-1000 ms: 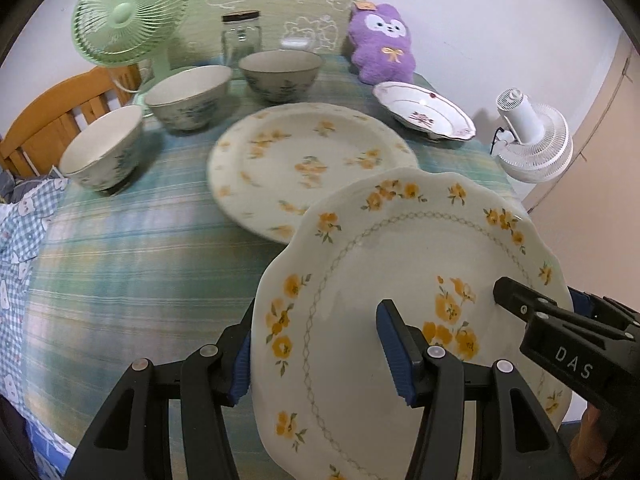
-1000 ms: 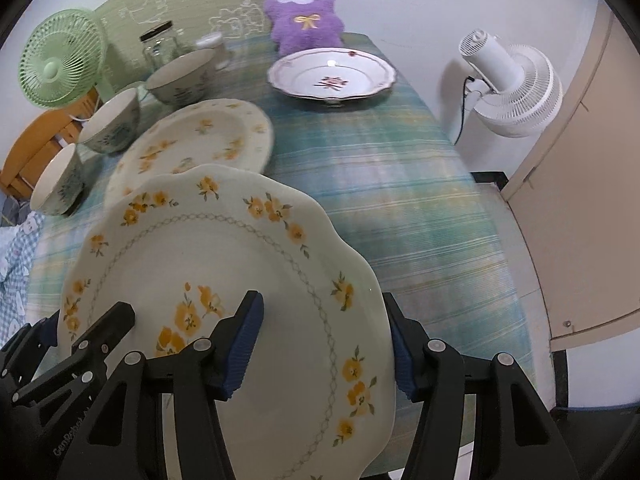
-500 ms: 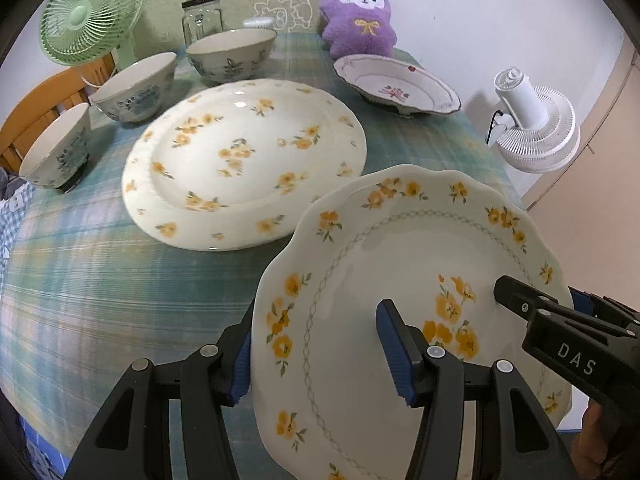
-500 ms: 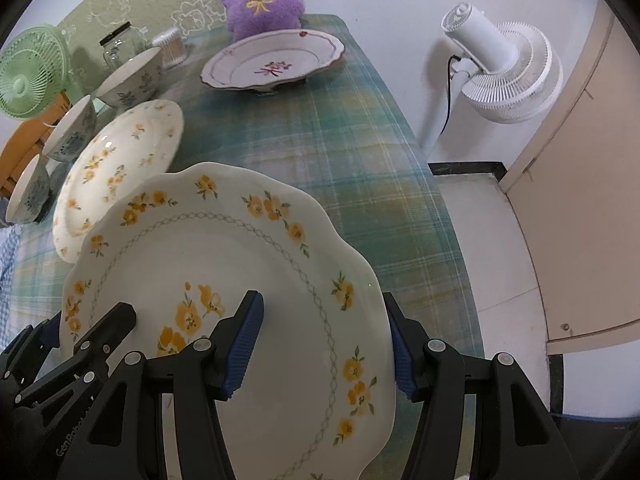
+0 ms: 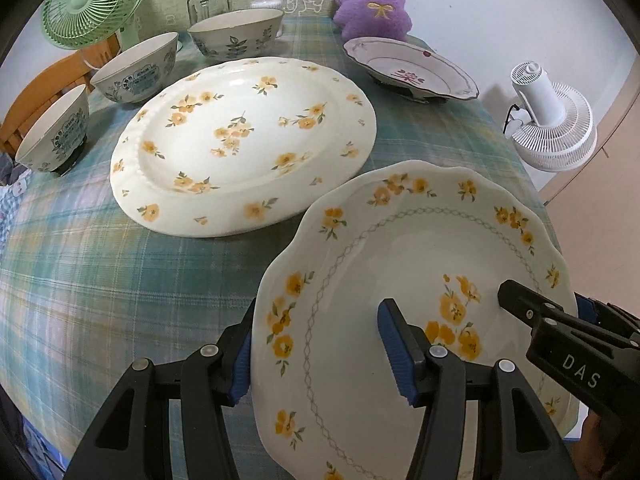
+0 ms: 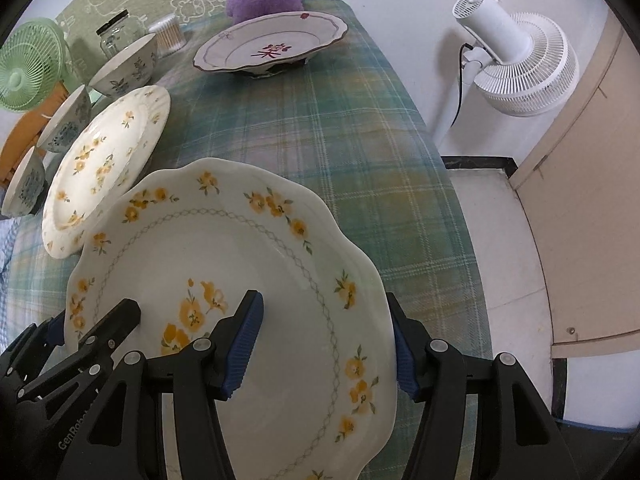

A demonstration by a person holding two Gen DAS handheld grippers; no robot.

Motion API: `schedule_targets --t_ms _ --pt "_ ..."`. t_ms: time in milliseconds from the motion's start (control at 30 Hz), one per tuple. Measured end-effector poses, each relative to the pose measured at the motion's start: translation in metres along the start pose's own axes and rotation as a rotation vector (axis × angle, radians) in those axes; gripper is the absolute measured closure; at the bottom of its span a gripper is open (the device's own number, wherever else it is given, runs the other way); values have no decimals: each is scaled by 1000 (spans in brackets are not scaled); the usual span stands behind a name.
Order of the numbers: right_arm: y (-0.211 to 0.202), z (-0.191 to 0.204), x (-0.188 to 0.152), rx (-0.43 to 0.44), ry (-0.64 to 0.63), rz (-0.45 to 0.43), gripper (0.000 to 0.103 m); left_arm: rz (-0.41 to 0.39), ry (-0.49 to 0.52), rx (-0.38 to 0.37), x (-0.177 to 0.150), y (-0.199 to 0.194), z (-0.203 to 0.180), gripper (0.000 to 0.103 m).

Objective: Organize plates and bowls

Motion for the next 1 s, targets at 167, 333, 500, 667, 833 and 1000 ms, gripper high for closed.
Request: schedule_targets --t_ms 167,333,500,667,833,1000 --pt "-1 -3 -3 3 4 11 40 14 6 -15 -3 -1 -2 43" --pt "-2 -1 -8 9 -4 25 30 25 19 -25 -6 -2 -4 35" --pt "-15 -1 -7 -38 -9 -13 16 -2 17 15 -7 -14 1 23" --pt "-35 -2 -2 -24 4 -57 16 -44 23 27 -1 -35 4 19" --pt "-65 8 9 -1 -13 -118 16 -100 19 31 6 -63 12 16" --pt "-89 29 22 8 -43 -172 16 -147 20 26 18 -86 28 14"
Point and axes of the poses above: each gripper's, at about its wrist camera, not at the fingertips, and y roughly the way its jaws point, z to its left, x to its top, the point moved 4 cm from there along y, roughly the way its jaws point, and after that the axes turned 2 degrees about -x, right-handed, at the moved point
